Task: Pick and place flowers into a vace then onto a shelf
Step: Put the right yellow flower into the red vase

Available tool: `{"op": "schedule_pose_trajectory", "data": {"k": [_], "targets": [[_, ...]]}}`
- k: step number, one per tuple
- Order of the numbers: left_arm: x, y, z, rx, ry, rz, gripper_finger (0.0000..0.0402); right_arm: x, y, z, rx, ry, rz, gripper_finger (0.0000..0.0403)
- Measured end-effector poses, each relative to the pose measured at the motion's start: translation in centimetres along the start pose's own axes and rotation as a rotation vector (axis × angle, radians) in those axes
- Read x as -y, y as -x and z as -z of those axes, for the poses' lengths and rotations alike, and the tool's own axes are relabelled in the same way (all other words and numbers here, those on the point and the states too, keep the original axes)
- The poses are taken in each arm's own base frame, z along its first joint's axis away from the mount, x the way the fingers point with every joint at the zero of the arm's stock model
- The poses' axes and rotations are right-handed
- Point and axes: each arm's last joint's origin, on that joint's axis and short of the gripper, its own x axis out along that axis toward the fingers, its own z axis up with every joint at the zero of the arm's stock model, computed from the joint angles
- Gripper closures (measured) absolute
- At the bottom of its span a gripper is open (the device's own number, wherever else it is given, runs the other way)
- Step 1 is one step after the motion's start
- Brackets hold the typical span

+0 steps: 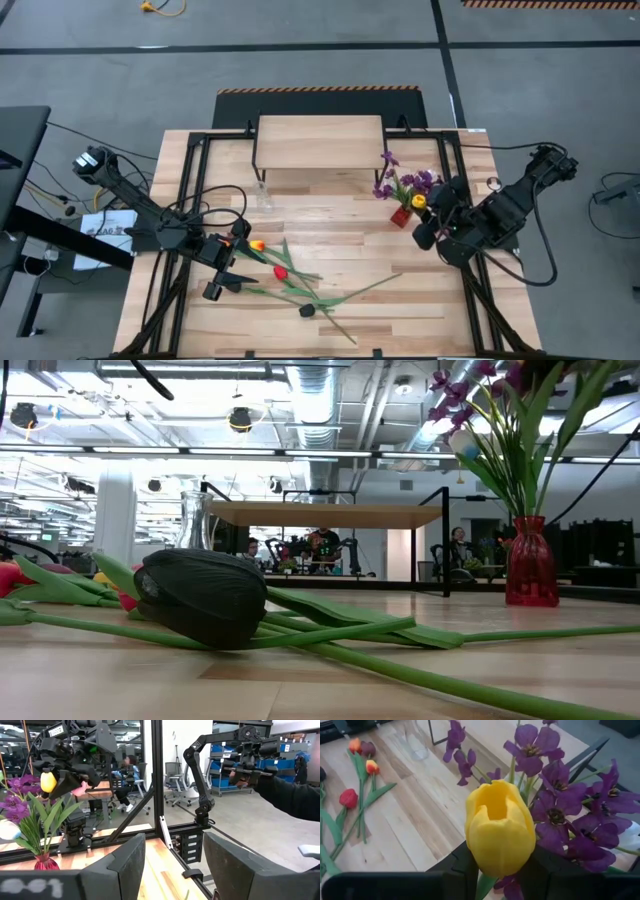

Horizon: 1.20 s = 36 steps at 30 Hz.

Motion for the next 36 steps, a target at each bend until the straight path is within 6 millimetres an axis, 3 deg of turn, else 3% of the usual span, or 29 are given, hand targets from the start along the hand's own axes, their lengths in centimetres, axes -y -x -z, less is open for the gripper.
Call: {"op": "schedule_pose_trajectory", "data": {"k": [4, 11, 14, 24, 31, 36], "targets": [[0.0, 0.0, 0.0, 0.000, 0.000, 0.000, 0.0209, 0.0, 0.0, 0.1, -0.027, -0.009, -0.010, 0.0272], [0.0, 0.0, 0.0, 0.000, 0.000, 0.000, 0.0209, -0.1, 0.1, 0.2, -0.041, -0.002, -0.020, 0.0164], [0.0, 0.0, 0.0, 0.000, 0.003, 0.000, 0.0209, -0.2, 0.3, 0.2, -0.037, 0.034, -0.038, 0.0140], [0.0, 0.0, 0.0, 0.000, 0.005, 0.000, 0.0209, 0.1, 2.8, -1.7, 0.047, 0.053, -0.111, 0.0133], [0.0, 0.0, 0.0, -0.004, 0.007, 0.000, 0.0209, 0.2, 2.4, -1.3, 0.034, 0.078, -0.088, 0.0138], [0.0, 0.0, 0.1, -0.007, 0.008, 0.000, 0.0209, -0.3, 1.8, -0.7, 0.023, 0.092, -0.064, 0.0162]]}}
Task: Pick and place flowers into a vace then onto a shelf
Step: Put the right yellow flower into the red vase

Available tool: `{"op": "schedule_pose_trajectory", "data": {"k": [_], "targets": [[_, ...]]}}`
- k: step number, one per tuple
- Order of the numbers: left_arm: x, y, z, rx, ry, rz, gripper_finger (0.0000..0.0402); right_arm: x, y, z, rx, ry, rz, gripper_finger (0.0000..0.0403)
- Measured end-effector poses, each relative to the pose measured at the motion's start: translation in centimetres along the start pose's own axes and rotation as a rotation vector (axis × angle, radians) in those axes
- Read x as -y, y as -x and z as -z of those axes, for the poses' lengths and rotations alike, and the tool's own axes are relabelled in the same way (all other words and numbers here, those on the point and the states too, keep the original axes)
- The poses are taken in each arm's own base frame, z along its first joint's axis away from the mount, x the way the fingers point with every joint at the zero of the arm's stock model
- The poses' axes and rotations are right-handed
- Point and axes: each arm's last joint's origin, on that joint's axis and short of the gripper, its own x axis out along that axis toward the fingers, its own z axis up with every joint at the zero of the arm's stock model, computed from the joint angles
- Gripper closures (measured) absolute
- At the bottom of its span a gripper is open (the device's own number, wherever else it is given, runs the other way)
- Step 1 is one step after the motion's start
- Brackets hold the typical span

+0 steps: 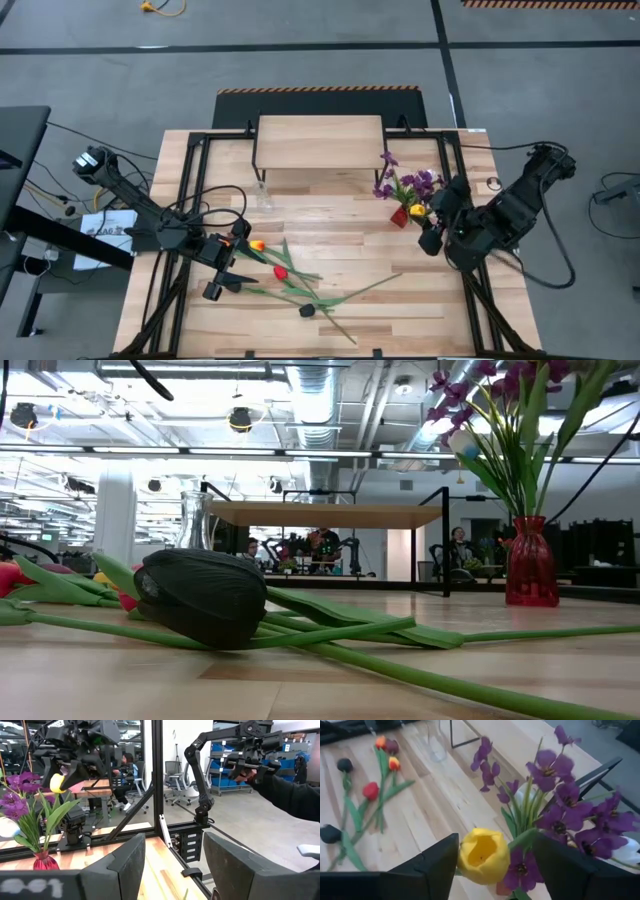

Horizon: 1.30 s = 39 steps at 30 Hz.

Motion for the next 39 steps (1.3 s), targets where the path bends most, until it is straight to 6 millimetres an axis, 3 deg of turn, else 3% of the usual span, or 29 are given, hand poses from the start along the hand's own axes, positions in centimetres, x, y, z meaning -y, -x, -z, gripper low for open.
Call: {"op": "schedule_pose_trajectory", "data": {"k": [13, 17, 21, 31, 39], "targets": [[0.0, 0.0, 0.0, -0.001, 0.003, 0.000, 0.0209, -1.2, -1.1, 0.8, -0.036, 0.052, 0.034, 0.0281], [0.0, 0.0, 0.0, -0.003, 0.007, 0.000, 0.0209, -1.0, -0.9, 0.8, -0.034, 0.021, 0.027, 0.0295], [0.0, 0.0, 0.1, -0.007, 0.006, 0.000, 0.0209, -1.0, -0.6, 0.4, -0.040, 0.011, 0.004, 0.0272], [0.0, 0.0, 0.1, -0.006, 0.006, 0.000, 0.0209, -1.1, -0.1, 0.0, -0.041, 0.013, -0.025, 0.0135], [0.0, 0.0, 0.1, -0.007, 0.013, 0.000, 0.0209, -1.1, 0.3, -0.3, -0.035, 0.089, -0.047, 0.0117]]}}
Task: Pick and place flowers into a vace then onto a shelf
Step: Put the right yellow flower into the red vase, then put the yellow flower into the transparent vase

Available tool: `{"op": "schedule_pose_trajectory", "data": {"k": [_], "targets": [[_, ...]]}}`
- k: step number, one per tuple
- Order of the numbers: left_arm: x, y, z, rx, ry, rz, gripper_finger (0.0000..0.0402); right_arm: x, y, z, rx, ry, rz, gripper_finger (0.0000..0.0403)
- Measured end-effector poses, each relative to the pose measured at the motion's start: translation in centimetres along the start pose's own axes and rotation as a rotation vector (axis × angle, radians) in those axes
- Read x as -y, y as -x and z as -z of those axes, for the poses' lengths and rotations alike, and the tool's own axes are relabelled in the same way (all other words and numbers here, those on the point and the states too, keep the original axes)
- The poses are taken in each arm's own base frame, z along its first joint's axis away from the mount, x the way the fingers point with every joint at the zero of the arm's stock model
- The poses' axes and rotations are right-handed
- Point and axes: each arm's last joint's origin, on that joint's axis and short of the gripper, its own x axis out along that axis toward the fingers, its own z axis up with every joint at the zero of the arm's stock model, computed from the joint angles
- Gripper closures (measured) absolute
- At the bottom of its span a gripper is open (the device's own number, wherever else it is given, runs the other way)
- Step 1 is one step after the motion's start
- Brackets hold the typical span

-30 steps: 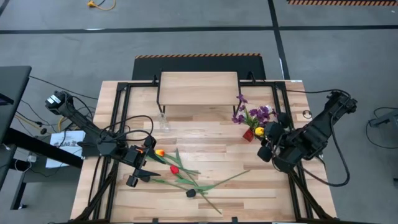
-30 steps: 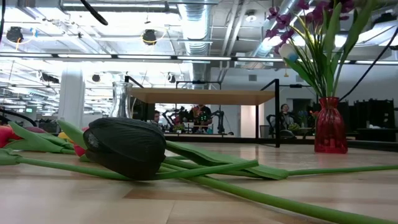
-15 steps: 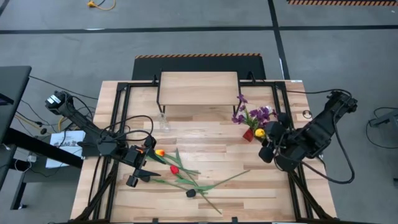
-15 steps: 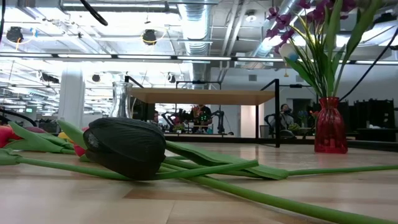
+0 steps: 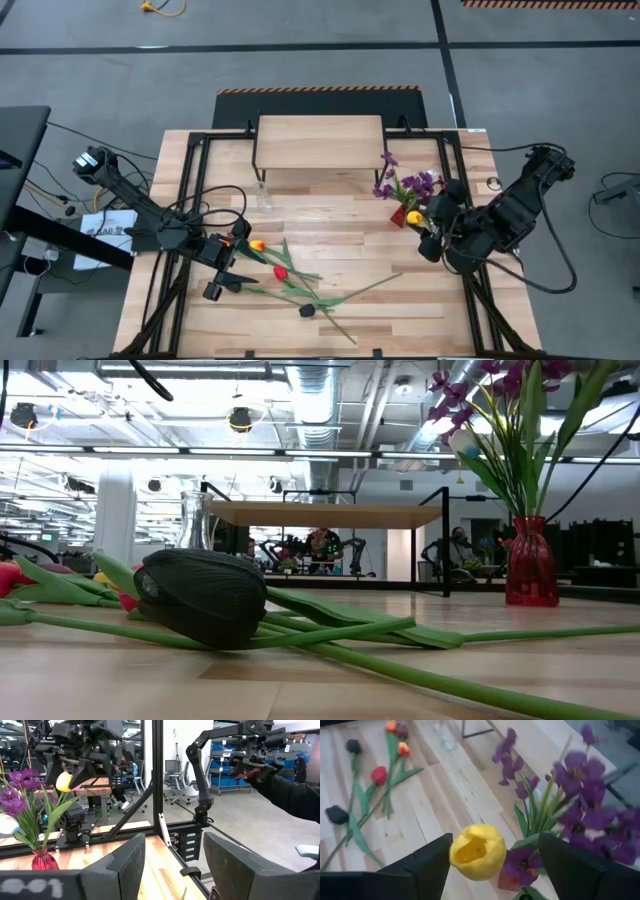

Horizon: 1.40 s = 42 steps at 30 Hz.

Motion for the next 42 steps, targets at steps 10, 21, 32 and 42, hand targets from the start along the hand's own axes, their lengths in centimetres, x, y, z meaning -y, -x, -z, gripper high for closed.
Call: {"op": "schedule_pose_trajectory", "data": {"k": [10, 21, 32, 42], "targets": [[0.0, 0.0, 0.0, 0.001, 0.001, 0.000, 0.0209, 0.8, 3.6, -2.5, 0.170, 0.092, -0.058, 0.0117], [0.0, 0.0, -0.2, 0.019, 0.006, -0.007, 0.0209, 0.9, 8.6, -0.9, 0.626, 0.153, -0.035, 0.0117], [0.0, 0.0, -0.2, 0.021, 0.007, -0.008, 0.0209, -1.2, 10.6, 6.6, 0.671, 0.170, -0.394, 0.0117], [0.0, 0.0, -0.2, 0.022, 0.007, -0.008, 0.0209, -4.1, 10.4, 10.4, 0.607, 0.093, -0.529, 0.0117]]}}
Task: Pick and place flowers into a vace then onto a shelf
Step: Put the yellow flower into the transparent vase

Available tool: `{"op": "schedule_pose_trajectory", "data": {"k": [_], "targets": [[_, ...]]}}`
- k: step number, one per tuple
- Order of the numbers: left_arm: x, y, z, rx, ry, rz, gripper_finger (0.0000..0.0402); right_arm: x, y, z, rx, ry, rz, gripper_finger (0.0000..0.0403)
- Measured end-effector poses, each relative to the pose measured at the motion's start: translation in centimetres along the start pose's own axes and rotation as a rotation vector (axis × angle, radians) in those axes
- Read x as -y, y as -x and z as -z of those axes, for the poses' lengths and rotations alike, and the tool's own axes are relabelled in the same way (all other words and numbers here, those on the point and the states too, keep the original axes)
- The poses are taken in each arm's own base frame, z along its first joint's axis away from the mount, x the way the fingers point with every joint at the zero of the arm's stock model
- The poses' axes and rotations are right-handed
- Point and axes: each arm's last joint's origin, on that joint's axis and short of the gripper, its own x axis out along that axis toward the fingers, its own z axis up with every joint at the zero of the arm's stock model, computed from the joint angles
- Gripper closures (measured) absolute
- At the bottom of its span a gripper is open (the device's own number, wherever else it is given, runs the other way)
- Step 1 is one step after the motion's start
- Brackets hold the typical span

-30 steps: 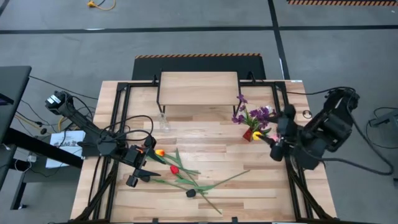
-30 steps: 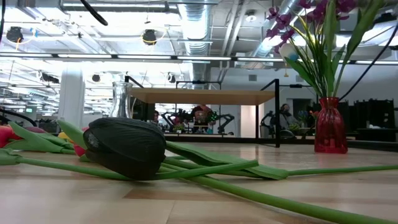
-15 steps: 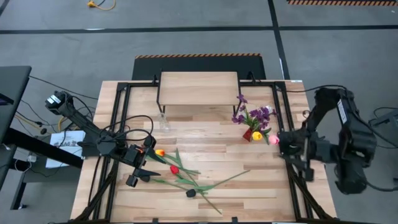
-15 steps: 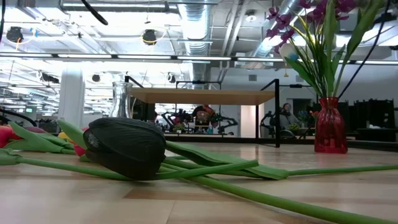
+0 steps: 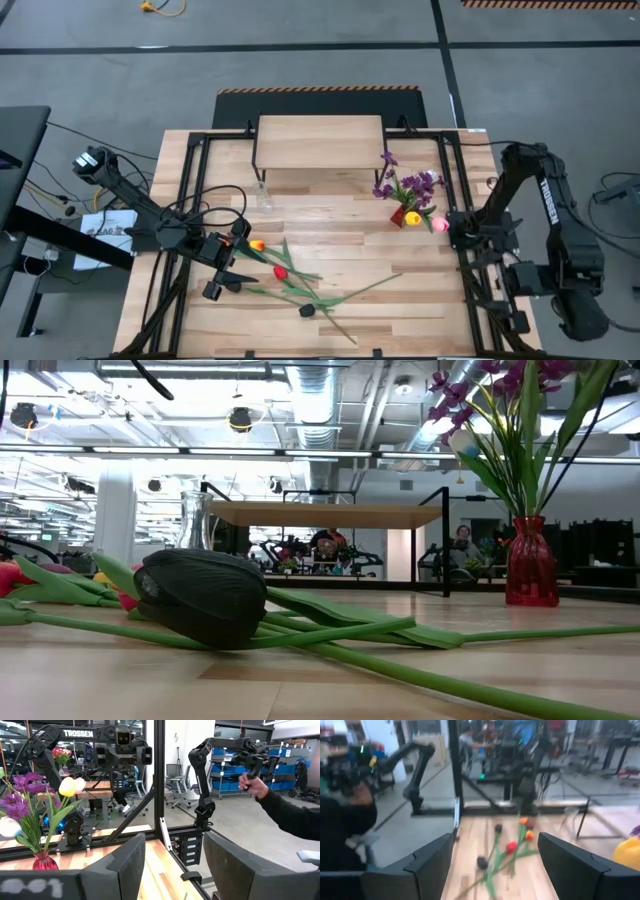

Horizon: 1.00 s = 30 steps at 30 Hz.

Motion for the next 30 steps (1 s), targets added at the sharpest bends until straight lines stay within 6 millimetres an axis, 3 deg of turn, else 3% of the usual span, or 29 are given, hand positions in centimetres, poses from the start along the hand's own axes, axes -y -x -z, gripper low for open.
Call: {"op": "schedule_pose_trajectory", "data": {"k": [3, 6, 10, 13, 16, 19, 24, 30], "targets": [[0.0, 0.0, 0.0, 0.002, 0.001, 0.000, 0.0209, -1.0, -0.5, 0.3, -0.023, -0.094, -0.004, 0.0117], [0.0, 0.0, -0.1, 0.008, 0.003, 0.001, 0.0209, -2.1, -1.4, 0.4, -0.041, -0.022, -0.001, 0.0117], [0.0, 0.0, -0.1, 0.008, 0.016, 0.001, 0.0209, -3.9, -2.7, 0.0, -0.207, 0.030, -0.200, 0.0117], [0.0, 0.0, -0.1, 0.008, 0.020, 0.001, 0.0209, -5.9, -4.5, -1.2, -0.231, 0.048, -0.543, 0.0117], [0.0, 0.0, -0.1, 0.007, 0.019, 0.000, 0.0209, -7.1, -5.6, -2.5, -0.096, 0.185, -1.081, 0.0117], [0.0, 0.0, -0.1, 0.007, 0.018, 0.001, 0.0209, -6.3, -7.1, -2.6, -0.076, 0.291, -1.273, 0.0117], [0.0, 0.0, -0.2, 0.018, 0.021, 0.004, 0.0209, -3.8, -9.3, -2.2, -0.208, 0.328, -1.190, 0.0117], [0.0, 0.0, -0.3, 0.028, 0.039, 0.011, 0.0209, -1.1, -9.7, -2.5, -0.228, 0.402, -1.323, 0.0117]]}}
